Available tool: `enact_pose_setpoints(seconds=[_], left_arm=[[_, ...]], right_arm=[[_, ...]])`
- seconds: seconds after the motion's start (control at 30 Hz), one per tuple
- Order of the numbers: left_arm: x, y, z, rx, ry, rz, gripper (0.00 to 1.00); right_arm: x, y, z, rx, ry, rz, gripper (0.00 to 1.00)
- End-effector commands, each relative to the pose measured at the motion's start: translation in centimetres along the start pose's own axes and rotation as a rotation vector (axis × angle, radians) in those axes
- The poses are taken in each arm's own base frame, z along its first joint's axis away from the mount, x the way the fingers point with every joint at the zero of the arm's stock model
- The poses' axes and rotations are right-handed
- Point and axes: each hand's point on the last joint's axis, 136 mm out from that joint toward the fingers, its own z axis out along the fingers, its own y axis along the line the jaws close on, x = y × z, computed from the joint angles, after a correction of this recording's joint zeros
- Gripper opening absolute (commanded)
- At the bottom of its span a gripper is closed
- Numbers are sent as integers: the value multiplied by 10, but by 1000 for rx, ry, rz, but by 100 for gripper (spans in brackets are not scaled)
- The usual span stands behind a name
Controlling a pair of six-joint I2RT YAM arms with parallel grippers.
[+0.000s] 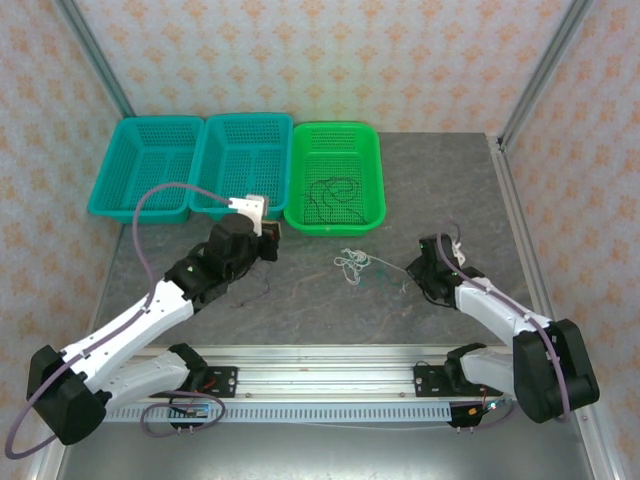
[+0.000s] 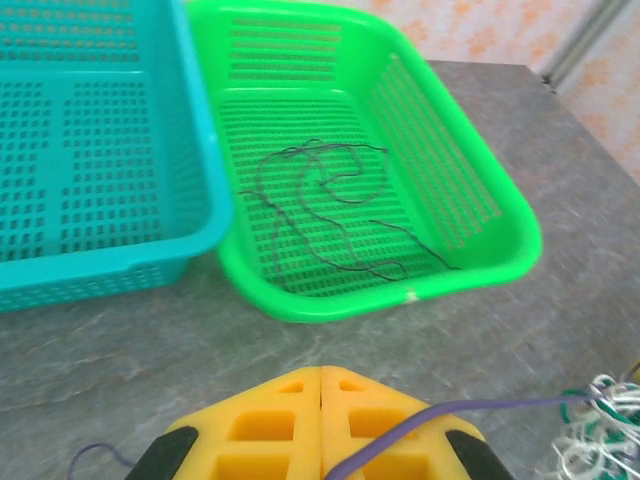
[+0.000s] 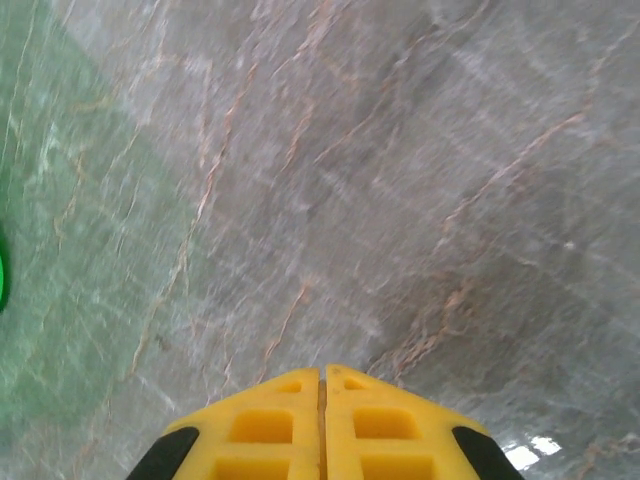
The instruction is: Untangle the cables
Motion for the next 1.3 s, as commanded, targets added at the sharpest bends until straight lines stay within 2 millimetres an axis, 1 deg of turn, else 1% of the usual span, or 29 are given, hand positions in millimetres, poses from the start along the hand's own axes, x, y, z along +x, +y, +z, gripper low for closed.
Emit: enact_pose_setpoints(seconds=[0.0, 0.03, 0.1, 0.17, 0.23, 0.33, 0.43, 0.6, 0.7, 0.77, 0.8, 0.87, 0.9, 0.93, 1.0, 1.07, 1.1, 1.13, 1.17, 1.23, 1.27], left_arm=[[-43, 44, -23, -165, -122, -127, 0], [-44, 52, -27, -185, -124, -144, 0], [-46, 61, -32, -198, -132, -171, 0], [-45, 65, -36, -193, -138, -190, 0], [-43, 63, -38, -178, -131, -196, 0], [-37, 66, -38, -191, -114, -194, 0], [-32, 77, -38, -227, -113, -215, 0], [-23, 90, -36, -245, -106, -278, 0], [-16, 93, -32, -235, -82, -305, 0], [-12, 87, -27, -197, -63, -307, 0], [-10, 79, -22, -149, -52, -305, 0], [-10, 57, -11, -14, -41, -307, 0], [-8, 46, -6, 51, -33, -310, 0], [-7, 37, -1, 96, -26, -315, 0], [-3, 27, 7, 125, 0, -299, 0], [-2, 21, 10, 131, 17, -274, 0], [-3, 17, 10, 134, 18, -260, 0], [-4, 14, 10, 139, 17, -247, 0], [-5, 11, 10, 145, 17, -235, 0], [-8, 6, 10, 150, 14, -213, 0], [-8, 5, 10, 150, 16, -205, 0]], right_arm=[[-7, -56, 0, 199, -34, 75, 0], [-7, -58, 1, 194, -27, 102, 0], [-9, -62, 0, 177, -25, 155, 0], [-11, -65, -1, 171, -36, 188, 0], [-15, -69, -6, 181, -60, 194, 0], [-22, -72, -16, 201, -101, 197, 0], [-29, -80, -26, 215, -136, 247, 1], [-31, -100, -27, 173, -113, 451, 1], [-38, -101, -30, 141, -142, 483, 1], [-41, -91, -30, 85, -140, 447, 3], [-43, -80, -30, 35, -132, 412, 4], [-44, -48, -30, -85, -104, 289, 11], [-41, -35, -32, -101, -94, 209, 15], [-36, -24, -34, -103, -83, 121, 19], [-28, -12, -39, -73, -74, -13, 30], [-24, 1, -45, -71, -68, -135, 48], [-22, 11, -50, -90, -71, -197, 56], [-18, 25, -56, -124, -74, -272, 61], [-13, 38, -61, -164, -74, -337, 63], [5, 70, -72, -267, -58, -503, 66], [18, 84, -75, -312, -48, -592, 69]])
